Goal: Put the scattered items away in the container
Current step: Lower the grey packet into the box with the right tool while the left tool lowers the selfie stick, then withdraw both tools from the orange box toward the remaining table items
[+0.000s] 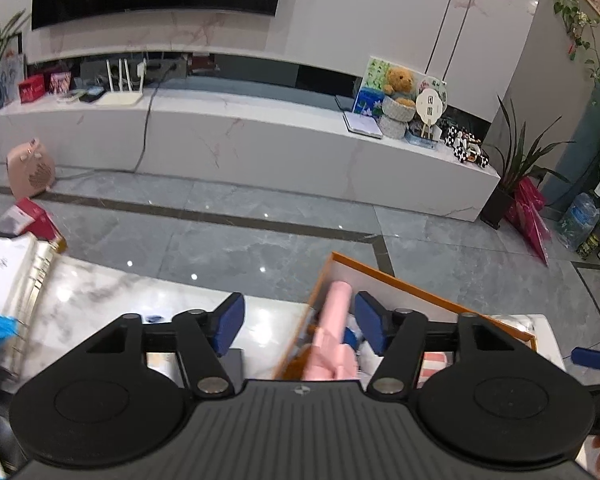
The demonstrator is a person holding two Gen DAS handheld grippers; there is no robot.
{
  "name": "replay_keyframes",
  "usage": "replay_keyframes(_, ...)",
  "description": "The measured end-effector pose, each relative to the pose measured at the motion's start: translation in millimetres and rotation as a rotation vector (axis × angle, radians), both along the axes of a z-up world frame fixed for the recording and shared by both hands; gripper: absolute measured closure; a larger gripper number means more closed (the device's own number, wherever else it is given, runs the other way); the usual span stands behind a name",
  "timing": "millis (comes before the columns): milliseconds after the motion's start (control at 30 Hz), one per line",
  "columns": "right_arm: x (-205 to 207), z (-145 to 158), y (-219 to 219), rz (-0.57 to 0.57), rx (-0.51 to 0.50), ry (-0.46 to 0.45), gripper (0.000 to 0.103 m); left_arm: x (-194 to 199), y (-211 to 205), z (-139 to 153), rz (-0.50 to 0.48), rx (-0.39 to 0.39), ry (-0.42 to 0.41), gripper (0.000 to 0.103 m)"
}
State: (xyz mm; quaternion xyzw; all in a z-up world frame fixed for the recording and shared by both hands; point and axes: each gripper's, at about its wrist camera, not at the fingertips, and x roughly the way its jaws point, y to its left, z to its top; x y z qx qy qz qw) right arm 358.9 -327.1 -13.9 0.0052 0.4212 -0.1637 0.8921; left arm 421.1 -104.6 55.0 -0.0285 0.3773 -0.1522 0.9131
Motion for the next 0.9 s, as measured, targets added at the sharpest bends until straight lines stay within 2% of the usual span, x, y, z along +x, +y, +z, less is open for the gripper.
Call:
replay_keyframes(233,-18,29,21,0.028,-0.006,-0.053,0.009,-23,36,29,-0.001,0.025,-0.063,0.022)
replay_keyframes(567,-49,68,61,0.086,-0.023,-0.129,0.008,-61,74,56,-0.029,0.051,-0.112,0.020)
replay_keyframes(633,-57,78,70,0.101,-0.033,-0.151,0.008,-72,80,65,-0.038,0.055,-0.137,0.014)
replay_keyframes(733,-64,92,84,0.126,-0.052,-0.171,0.008,-87,87,77,-0.045,0.067,-0.168,0.014)
replay_keyframes(900,-67,110,113,0.173,-0.087,-0.191,0.008,-98,101,79,-0.044,0.072,-0.175,0.014)
